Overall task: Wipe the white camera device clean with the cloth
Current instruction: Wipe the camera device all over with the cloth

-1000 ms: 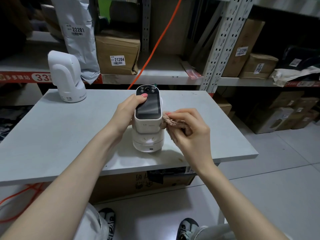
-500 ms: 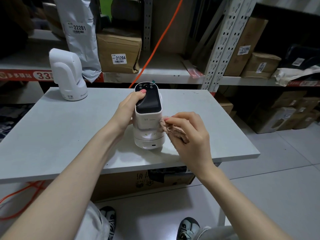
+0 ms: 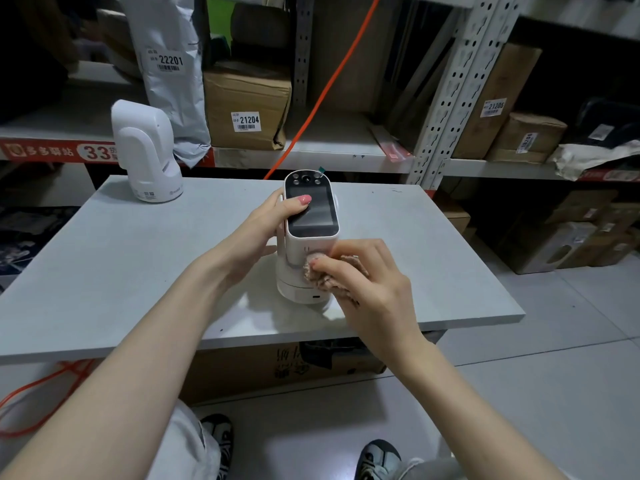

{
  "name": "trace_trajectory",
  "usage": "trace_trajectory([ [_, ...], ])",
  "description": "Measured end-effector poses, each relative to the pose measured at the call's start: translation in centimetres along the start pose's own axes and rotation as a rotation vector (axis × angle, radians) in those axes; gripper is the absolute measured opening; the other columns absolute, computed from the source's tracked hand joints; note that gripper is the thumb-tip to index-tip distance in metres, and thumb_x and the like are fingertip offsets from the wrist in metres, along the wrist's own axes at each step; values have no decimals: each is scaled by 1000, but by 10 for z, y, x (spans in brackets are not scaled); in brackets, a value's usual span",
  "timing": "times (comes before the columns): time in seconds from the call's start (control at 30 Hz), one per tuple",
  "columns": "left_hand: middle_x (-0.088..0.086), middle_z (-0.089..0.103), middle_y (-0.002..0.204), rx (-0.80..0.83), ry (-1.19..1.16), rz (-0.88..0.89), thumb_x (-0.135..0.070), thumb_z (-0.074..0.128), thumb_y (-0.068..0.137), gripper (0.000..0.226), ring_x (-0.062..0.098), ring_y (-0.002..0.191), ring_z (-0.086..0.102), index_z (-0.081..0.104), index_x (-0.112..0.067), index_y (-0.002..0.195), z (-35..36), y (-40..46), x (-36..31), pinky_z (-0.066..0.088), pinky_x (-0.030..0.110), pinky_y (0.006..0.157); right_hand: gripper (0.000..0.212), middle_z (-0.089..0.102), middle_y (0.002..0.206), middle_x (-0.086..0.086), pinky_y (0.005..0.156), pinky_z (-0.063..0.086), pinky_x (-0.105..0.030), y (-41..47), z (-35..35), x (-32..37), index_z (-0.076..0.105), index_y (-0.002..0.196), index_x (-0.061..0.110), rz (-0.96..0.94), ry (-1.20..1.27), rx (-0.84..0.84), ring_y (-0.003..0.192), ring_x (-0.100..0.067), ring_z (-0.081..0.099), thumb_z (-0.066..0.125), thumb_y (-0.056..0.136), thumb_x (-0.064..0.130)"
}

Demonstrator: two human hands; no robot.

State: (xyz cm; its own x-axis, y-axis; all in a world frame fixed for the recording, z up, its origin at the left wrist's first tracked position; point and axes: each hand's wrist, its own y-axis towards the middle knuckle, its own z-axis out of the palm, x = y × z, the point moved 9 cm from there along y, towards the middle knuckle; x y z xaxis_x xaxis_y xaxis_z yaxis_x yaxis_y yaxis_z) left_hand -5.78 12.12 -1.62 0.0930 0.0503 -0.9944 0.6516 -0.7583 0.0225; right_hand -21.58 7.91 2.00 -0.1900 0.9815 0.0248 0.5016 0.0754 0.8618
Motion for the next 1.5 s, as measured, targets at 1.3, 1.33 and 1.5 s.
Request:
trace_trajectory([
  [1.3,-12,66,93,-175,-21,14,-56,48,73,35,11,91,56,60,-31,95,-11,0,-3,41,34,88,14,68,93,-5,47,48,-29,7,-9,-17,65,96,16,-56,-156,-20,89,-22,54,57,91,4],
  [1.33,-11,65,94,-189,-27,13,-56,47,73,36,12,90,55,59,-30,95,-12,0,-2,41,33,87,15,68,93,-5,47,48,-29,7,-9,-16,63,97,17,-54,-151,-29,88,-22,54,60,90,4],
  [1.5,-8,63,90,-208,-34,40,-51,51,84,29,11,84,54,57,-24,95,-11,0,-4,41,30,83,20,68,93,-4,49,47,-28,6,0,2,62,99,16,-112,-135,-34,87,-21,55,66,87,1],
])
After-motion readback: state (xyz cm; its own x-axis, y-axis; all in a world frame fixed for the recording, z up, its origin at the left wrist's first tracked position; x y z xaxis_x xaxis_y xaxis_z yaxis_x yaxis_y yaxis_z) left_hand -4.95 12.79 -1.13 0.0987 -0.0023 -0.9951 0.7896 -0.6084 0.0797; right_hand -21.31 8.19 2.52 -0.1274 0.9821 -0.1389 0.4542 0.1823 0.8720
